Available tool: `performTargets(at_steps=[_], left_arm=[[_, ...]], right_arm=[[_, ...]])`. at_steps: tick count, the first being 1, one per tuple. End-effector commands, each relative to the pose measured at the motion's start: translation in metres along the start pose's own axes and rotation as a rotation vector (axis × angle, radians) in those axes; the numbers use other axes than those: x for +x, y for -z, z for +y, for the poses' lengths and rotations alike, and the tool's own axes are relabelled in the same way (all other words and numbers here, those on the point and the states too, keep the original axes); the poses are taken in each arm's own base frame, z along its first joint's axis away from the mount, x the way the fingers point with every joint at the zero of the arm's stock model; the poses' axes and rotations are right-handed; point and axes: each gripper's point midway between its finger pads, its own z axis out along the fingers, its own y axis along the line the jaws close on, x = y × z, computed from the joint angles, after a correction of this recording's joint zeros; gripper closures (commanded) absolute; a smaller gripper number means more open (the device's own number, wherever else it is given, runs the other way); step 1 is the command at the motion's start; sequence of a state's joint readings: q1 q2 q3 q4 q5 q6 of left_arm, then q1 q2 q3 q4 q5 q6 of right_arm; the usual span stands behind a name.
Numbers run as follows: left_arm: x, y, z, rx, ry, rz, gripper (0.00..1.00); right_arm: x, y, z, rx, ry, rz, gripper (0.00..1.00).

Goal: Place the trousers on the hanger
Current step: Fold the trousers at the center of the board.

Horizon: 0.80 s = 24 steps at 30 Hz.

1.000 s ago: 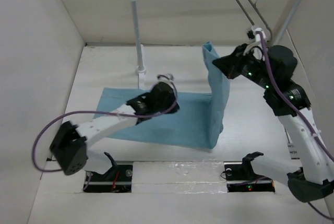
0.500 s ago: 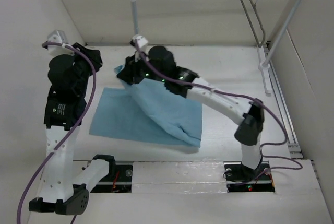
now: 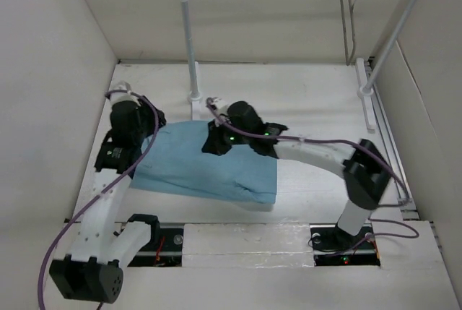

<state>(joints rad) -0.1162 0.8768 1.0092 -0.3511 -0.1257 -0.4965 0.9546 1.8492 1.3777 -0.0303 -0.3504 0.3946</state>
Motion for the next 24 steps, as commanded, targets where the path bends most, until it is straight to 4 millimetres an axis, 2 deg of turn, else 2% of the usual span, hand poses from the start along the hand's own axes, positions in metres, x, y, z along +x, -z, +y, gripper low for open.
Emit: performTargets(at_steps=[1,2,3,4,5,6,7,8,9,11,12,13,15,16,18,19,20,22,23,24], left_arm=[[0.09,-0.03,0.003,0.084,0.07,0.248,0.57],[0.104,-0.042,0.001,0.104,0.086,0.283,0.58],[0.121,-0.045,-0.002,0.137,0.101,0.34,0.58],[0.141,-0.05,0.006,0.122,0.116,0.387,0.58],[0.155,-0.059,0.01,0.105,0.138,0.423,0.58],[0.165,-0.063,0.016,0.078,0.143,0.445,0.59],[0.179,-0.071,0.037,-0.014,0.155,0.481,0.6],[0.179,-0.072,0.039,-0.023,0.153,0.475,0.6],[0.181,-0.074,0.054,-0.068,0.171,0.476,0.61],[0.186,-0.074,0.075,-0.14,0.216,0.487,0.61],[0.188,-0.073,0.095,-0.188,0.259,0.485,0.62],[0.191,-0.07,0.106,-0.22,0.287,0.492,0.62],[0.198,-0.063,0.125,-0.272,0.343,0.503,0.65],[0.191,-0.06,0.136,-0.296,0.374,0.478,0.66],[0.184,-0.058,0.137,-0.291,0.376,0.445,0.66],[0.172,-0.057,0.135,-0.276,0.376,0.403,0.66],[0.161,-0.057,0.128,-0.245,0.374,0.378,0.68],[0.133,-0.057,0.108,-0.162,0.367,0.318,0.75],[0.13,-0.055,0.09,-0.107,0.341,0.328,0.8],[0.115,-0.055,0.073,-0.058,0.319,0.305,0.93]], right_arm=[[-0.026,0.077,0.013,0.006,0.115,-0.127,1.0],[-0.01,0.087,0.0,0.044,0.101,-0.094,1.0],[0.023,0.093,-0.023,0.094,0.067,-0.039,1.0],[0.035,0.1,-0.03,0.115,0.058,-0.028,1.0],[0.04,0.116,-0.03,0.127,0.056,-0.04,1.0],[0.049,0.123,-0.038,0.153,0.04,-0.037,1.0],[0.077,0.136,-0.047,0.167,0.012,-0.02,1.0],[0.078,0.136,-0.046,0.164,0.012,-0.018,1.0],[0.101,0.14,-0.058,0.188,-0.013,0.016,1.0],[0.118,0.144,-0.062,0.194,-0.027,0.021,1.0],[0.13,0.143,-0.065,0.19,-0.037,0.037,1.0],[0.155,0.143,-0.073,0.201,-0.059,0.076,1.0],[0.175,0.142,-0.077,0.208,-0.092,0.095,1.0],[0.192,0.142,-0.077,0.209,-0.112,0.112,1.0],[0.2,0.146,-0.077,0.232,-0.12,0.096,1.0],[0.203,0.146,-0.08,0.24,-0.126,0.09,1.0],[0.213,0.149,-0.083,0.254,-0.139,0.104,1.0],[0.218,0.153,-0.089,0.266,-0.135,0.127,1.0],[0.209,0.153,-0.086,0.25,-0.131,0.125,1.0],[0.202,0.154,-0.083,0.244,-0.115,0.119,1.0]])
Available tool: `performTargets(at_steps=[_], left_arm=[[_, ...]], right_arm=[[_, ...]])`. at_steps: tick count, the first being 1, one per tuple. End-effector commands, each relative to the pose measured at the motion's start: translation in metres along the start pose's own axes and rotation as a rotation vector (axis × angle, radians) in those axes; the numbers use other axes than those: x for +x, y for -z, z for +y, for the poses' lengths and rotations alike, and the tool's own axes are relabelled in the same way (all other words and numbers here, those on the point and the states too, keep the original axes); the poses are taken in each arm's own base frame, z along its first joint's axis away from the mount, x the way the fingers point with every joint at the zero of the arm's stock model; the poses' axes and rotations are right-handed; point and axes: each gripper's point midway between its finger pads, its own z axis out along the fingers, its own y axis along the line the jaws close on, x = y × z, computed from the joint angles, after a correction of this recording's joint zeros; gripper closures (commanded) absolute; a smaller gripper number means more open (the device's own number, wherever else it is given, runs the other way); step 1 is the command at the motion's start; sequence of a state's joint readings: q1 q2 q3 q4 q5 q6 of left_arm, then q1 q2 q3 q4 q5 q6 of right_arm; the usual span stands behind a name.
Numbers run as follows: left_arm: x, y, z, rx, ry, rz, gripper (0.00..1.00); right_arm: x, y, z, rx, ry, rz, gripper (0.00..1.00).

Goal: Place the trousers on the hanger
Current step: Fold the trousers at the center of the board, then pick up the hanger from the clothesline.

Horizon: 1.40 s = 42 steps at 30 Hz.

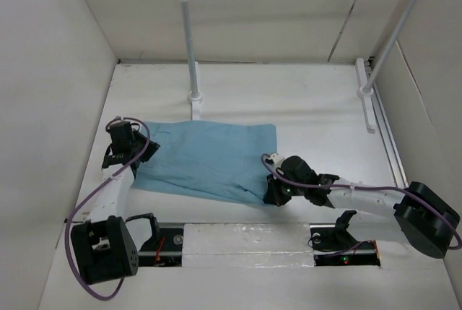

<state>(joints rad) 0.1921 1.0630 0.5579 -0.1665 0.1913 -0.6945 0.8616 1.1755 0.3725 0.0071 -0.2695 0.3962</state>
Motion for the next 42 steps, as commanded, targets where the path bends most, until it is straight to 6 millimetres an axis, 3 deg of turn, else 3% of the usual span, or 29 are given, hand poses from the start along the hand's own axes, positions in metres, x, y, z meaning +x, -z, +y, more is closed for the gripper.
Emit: performTargets(at_steps=[1,2,3,6,7,9,10,12,13,15,17,19,21,22,23,24,25,26,27,29,30,31,32,33,34,37,38,39,42], left_arm=[[-0.024,0.037,-0.079,0.239,-0.119,-0.083,0.99],[-0.027,0.044,-0.091,0.266,-0.153,-0.119,1.0],[-0.024,0.059,-0.119,0.338,-0.21,-0.132,1.0],[-0.021,0.076,-0.16,0.426,-0.306,-0.128,1.0],[-0.014,0.068,-0.162,0.398,-0.332,-0.096,1.0],[-0.015,0.066,-0.173,0.368,-0.393,-0.113,1.0],[0.004,0.058,-0.176,0.343,-0.439,-0.067,1.0],[0.01,0.062,-0.19,0.339,-0.474,-0.081,1.0],[0.025,0.063,-0.197,0.335,-0.504,-0.069,1.0],[0.029,0.069,-0.213,0.338,-0.506,-0.099,1.0],[0.048,0.069,-0.223,0.371,-0.518,-0.037,1.0],[0.064,0.06,-0.225,0.407,-0.46,0.058,1.0],[0.078,0.048,-0.216,0.48,-0.397,0.181,1.0],[0.077,0.05,-0.217,0.488,-0.405,0.175,1.0],[0.081,0.054,-0.22,0.536,-0.432,0.181,1.0],[0.091,0.062,-0.223,0.583,-0.479,0.174,1.0],[0.089,0.079,-0.234,0.648,-0.556,0.105,1.0],[0.084,0.081,-0.238,0.637,-0.585,0.048,1.0],[0.085,0.093,-0.25,0.66,-0.614,0.034,1.0],[0.084,0.089,-0.249,0.629,-0.671,0.042,1.0],[0.088,0.086,-0.247,0.629,-0.691,0.059,1.0],[0.09,0.085,-0.246,0.632,-0.706,0.07,1.0],[0.096,0.085,-0.245,0.639,-0.724,0.084,1.0],[0.099,0.082,-0.241,0.631,-0.73,0.097,1.0],[0.1,0.082,-0.238,0.625,-0.734,0.103,1.0],[0.106,0.076,-0.226,0.6,-0.755,0.131,0.77],[0.108,0.074,-0.222,0.59,-0.76,0.14,0.65],[0.109,0.072,-0.218,0.58,-0.768,0.145,0.61],[0.11,0.065,-0.203,0.515,-0.776,0.157,0.47]], right_arm=[[-0.022,0.013,0.006,0.006,0.028,-0.03,1.0],[-0.031,0.02,0.011,0.005,0.064,-0.038,1.0],[-0.061,0.032,0.024,-0.005,0.099,-0.101,1.0],[-0.097,0.057,0.032,0.022,0.147,-0.184,1.0],[-0.102,0.059,0.03,0.024,0.145,-0.195,1.0],[-0.103,0.053,0.023,0.021,0.144,-0.178,1.0],[-0.102,0.048,0.014,0.032,0.132,-0.174,1.0],[-0.089,0.034,0.003,0.053,0.114,-0.138,1.0],[-0.079,0.027,-0.008,0.068,0.096,-0.13,1.0],[-0.066,0.018,-0.014,0.068,0.062,-0.116,1.0],[-0.055,0.012,-0.025,0.073,0.011,-0.121,1.0],[-0.049,0.01,-0.023,0.05,0.0,-0.102,1.0],[-0.075,0.026,-0.011,0.053,0.036,-0.141,1.0],[-0.07,0.03,-0.011,0.058,0.031,-0.125,1.0],[-0.082,0.04,-0.006,0.059,0.067,-0.148,0.97],[-0.118,0.058,0.008,0.051,0.099,-0.225,0.91],[-0.124,0.071,0.013,0.061,0.11,-0.223,0.72],[-0.146,0.092,0.02,0.07,0.133,-0.295,0.62],[-0.183,0.121,0.028,0.091,0.155,-0.396,0.49],[-0.21,0.155,0.029,0.127,0.184,-0.468,0.42],[-0.243,0.191,0.028,0.166,0.194,-0.566,0.42],[-0.259,0.21,0.026,0.187,0.193,-0.617,0.47],[-0.275,0.23,0.025,0.207,0.193,-0.673,0.61],[-0.291,0.243,0.024,0.208,0.196,-0.712,0.95],[-0.32,0.284,0.019,0.245,0.189,-0.834,1.0],[-0.363,0.322,0.009,0.231,0.174,-0.967,1.0],[-0.376,0.347,0.003,0.232,0.131,-1.03,0.96],[-0.387,0.345,-0.013,0.236,0.081,-1.037,0.75],[-0.412,0.366,-0.029,0.153,-0.015,-1.143,0.41]])
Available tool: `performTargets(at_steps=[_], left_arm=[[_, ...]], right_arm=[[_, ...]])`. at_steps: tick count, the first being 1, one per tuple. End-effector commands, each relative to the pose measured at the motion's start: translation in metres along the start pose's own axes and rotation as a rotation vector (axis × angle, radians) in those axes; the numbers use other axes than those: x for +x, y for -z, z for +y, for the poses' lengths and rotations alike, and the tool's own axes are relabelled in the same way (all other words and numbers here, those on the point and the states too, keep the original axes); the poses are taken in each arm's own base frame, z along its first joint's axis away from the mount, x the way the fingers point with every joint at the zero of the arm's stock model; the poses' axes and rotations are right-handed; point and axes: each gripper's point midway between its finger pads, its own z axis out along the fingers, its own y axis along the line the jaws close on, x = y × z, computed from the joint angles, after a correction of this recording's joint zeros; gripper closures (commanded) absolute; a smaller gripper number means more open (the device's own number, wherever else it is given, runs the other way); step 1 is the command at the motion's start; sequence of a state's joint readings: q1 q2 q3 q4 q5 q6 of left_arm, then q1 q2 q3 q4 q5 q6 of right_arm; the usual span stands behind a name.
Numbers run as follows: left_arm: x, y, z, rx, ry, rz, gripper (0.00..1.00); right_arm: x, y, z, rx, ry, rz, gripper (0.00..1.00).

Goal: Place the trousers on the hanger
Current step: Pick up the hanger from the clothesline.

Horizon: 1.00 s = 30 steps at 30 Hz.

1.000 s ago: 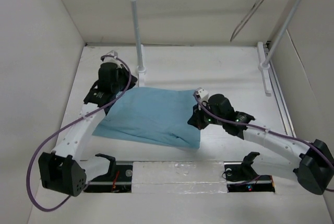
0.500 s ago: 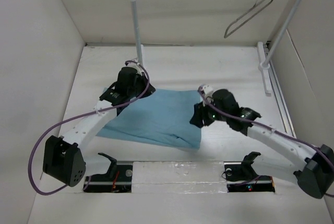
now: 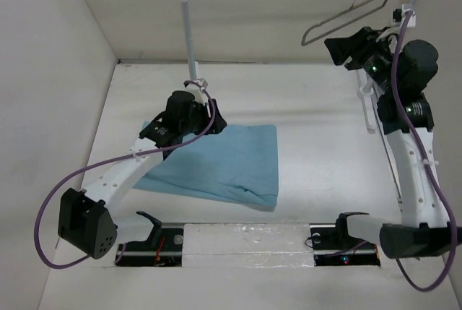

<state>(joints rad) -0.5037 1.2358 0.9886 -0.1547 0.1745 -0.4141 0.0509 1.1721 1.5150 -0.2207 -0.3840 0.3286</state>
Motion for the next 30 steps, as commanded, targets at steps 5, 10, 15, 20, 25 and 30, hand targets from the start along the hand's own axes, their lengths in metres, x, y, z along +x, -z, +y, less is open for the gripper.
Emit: performTargets(at_steps=[5,10,15,20,25,30], left_arm=[[0.015,0.013,0.019,-0.07,-0.031,0.003,0.43],[0.027,0.018,0.023,-0.068,-0.016,0.012,0.43],[0.038,0.018,0.025,-0.062,0.001,0.026,0.44],[0.039,0.018,0.026,-0.065,0.003,0.028,0.45],[0.037,0.02,0.025,-0.062,0.003,0.023,0.45],[0.041,0.022,0.027,-0.07,0.006,0.031,0.45]], right_arm=[[-0.024,-0.057,-0.025,-0.123,-0.313,-0.104,0.29],[-0.039,-0.07,-0.037,-0.149,-0.38,-0.173,0.25],[-0.024,-0.086,-0.044,-0.178,-0.441,-0.173,0.25],[-0.009,-0.102,-0.053,-0.14,-0.507,-0.164,0.24],[-0.003,-0.118,-0.063,-0.123,-0.547,-0.172,0.23],[-0.005,-0.128,-0.065,-0.104,-0.567,-0.194,0.23]])
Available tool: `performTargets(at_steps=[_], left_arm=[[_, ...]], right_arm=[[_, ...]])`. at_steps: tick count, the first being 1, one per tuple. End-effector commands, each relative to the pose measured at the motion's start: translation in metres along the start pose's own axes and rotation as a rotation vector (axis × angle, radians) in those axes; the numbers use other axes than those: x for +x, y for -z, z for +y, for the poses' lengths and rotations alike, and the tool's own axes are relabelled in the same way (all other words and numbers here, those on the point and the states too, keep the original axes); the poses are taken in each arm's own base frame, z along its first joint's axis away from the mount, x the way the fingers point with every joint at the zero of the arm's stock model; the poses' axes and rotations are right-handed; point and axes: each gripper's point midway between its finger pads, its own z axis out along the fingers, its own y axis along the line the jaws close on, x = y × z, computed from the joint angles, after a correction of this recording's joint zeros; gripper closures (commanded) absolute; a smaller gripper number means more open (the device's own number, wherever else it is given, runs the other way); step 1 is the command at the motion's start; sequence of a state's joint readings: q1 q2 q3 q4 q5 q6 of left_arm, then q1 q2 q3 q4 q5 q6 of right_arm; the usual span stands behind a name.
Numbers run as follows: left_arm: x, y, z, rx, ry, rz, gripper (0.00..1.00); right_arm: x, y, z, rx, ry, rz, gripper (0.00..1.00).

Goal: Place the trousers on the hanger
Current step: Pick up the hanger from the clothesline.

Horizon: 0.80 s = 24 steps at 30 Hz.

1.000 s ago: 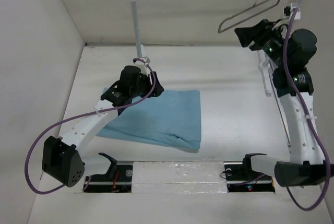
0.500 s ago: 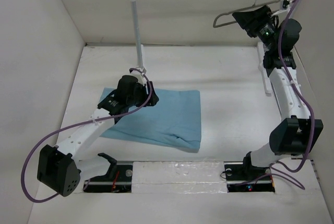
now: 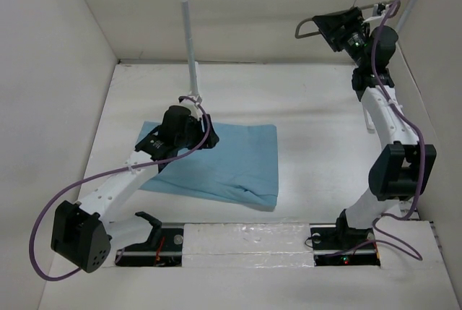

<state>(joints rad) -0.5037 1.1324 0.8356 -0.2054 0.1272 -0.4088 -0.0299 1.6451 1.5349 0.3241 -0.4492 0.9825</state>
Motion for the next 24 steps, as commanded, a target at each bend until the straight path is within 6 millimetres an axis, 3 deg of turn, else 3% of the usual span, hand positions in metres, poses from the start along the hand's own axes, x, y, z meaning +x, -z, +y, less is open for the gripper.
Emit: performTargets(at_steps=[1,11,20,24], left_arm=[[-0.005,0.009,-0.004,0.017,0.003,-0.035,0.45],[0.003,0.011,-0.002,0.021,0.028,-0.022,0.46],[0.01,0.014,0.0,0.013,0.047,-0.009,0.47],[0.013,0.012,0.001,0.015,0.056,-0.003,0.47]], right_arm=[[-0.029,-0.004,0.044,-0.102,0.029,-0.106,0.23],[-0.018,-0.026,0.019,-0.086,-0.054,-0.144,0.25],[-0.019,-0.03,0.024,-0.169,-0.064,-0.194,0.41],[-0.019,-0.025,0.031,-0.201,-0.057,-0.196,0.55]])
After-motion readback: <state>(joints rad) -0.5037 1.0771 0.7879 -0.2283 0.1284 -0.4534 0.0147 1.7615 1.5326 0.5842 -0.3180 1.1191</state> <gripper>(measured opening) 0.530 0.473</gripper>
